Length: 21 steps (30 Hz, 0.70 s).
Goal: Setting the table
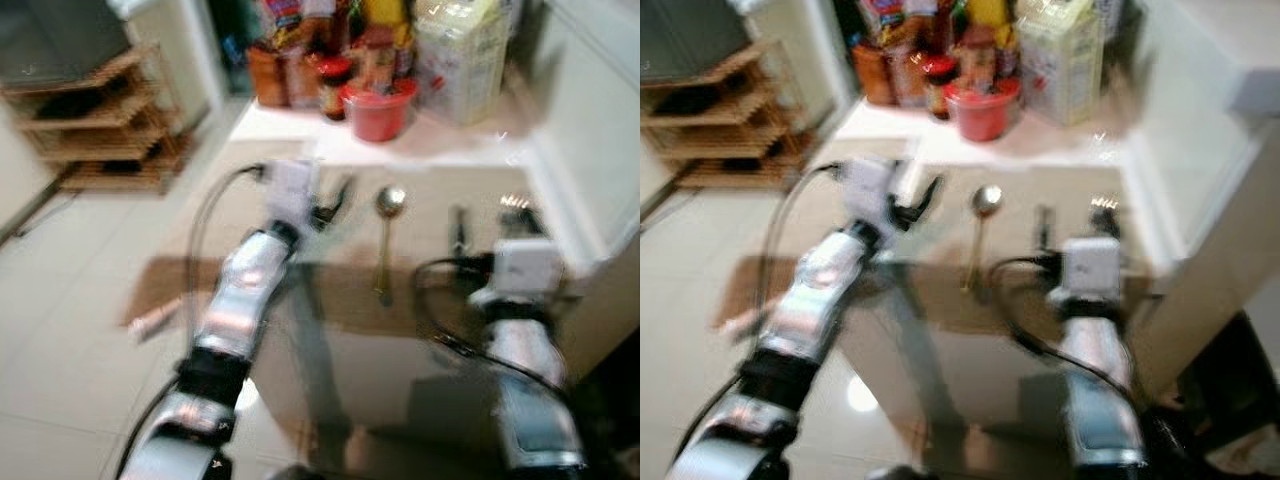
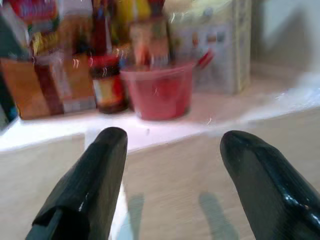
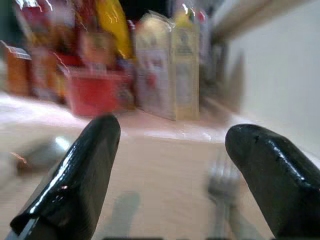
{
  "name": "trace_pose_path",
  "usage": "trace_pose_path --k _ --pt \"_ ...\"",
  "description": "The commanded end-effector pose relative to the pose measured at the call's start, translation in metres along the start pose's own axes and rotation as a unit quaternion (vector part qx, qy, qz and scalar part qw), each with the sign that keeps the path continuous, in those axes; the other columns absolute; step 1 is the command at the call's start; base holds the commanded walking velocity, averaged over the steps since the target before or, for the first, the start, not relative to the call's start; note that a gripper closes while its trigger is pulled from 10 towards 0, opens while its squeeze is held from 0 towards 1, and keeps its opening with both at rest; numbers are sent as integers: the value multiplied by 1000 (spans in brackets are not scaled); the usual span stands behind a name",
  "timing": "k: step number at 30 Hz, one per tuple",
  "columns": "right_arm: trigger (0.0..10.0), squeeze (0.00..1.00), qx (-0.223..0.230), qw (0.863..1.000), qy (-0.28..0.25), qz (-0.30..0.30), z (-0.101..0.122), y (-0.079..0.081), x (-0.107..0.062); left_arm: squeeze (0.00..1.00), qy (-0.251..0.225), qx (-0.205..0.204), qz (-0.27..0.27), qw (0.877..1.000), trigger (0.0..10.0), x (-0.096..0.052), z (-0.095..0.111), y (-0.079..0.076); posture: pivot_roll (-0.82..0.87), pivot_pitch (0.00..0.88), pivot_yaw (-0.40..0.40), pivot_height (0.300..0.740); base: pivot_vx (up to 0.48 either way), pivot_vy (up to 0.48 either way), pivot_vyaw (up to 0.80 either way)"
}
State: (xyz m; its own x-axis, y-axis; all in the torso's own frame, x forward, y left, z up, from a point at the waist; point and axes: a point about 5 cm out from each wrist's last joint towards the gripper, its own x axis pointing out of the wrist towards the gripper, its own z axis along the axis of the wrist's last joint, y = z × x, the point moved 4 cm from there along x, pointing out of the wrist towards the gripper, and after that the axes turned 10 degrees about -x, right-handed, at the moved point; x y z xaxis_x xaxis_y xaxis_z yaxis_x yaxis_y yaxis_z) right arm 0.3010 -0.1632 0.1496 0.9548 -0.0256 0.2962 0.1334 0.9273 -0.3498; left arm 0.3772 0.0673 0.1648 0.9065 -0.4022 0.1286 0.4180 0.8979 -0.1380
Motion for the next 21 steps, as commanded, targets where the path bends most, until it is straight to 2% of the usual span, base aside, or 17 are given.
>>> trace_pose_path --k 1,12,16,18,19,21 --pt "10000 0 -12 1000 8 -11 -4 -10 -3 0 -14 0 -29 999 10000 8 11 -20 -74 0 120 736 0 0 0" --pt "10000 0 -13 1000 7 -10 -2 -10 -3 0 -18 -13 -12 1000 10000 8 13 -15 -77 0 120 736 0 0 0" --pt "10000 0 -14 1000 -2 -9 6 -11 -2 0 -16 -12 -13 1000 10000 8 12 -16 -76 0 121 736 0 0 0" --pt "10000 0 -14 1000 -8 -10 11 -13 -2 0 -10 -6 -11 1000 10000 8 11 -16 -76 0 122 736 0 0 0" --pt "10000 0 -15 1000 -13 -12 17 -18 -3 0 19 1 -6 1000 10000 11 5 -16 -78 0 124 736 0 0 0" --pt "10000 0 -16 1000 -15 -13 20 -20 -5 0 35 -2 -2 999 10000 13 3 -15 -81 0 126 736 0 0 0"
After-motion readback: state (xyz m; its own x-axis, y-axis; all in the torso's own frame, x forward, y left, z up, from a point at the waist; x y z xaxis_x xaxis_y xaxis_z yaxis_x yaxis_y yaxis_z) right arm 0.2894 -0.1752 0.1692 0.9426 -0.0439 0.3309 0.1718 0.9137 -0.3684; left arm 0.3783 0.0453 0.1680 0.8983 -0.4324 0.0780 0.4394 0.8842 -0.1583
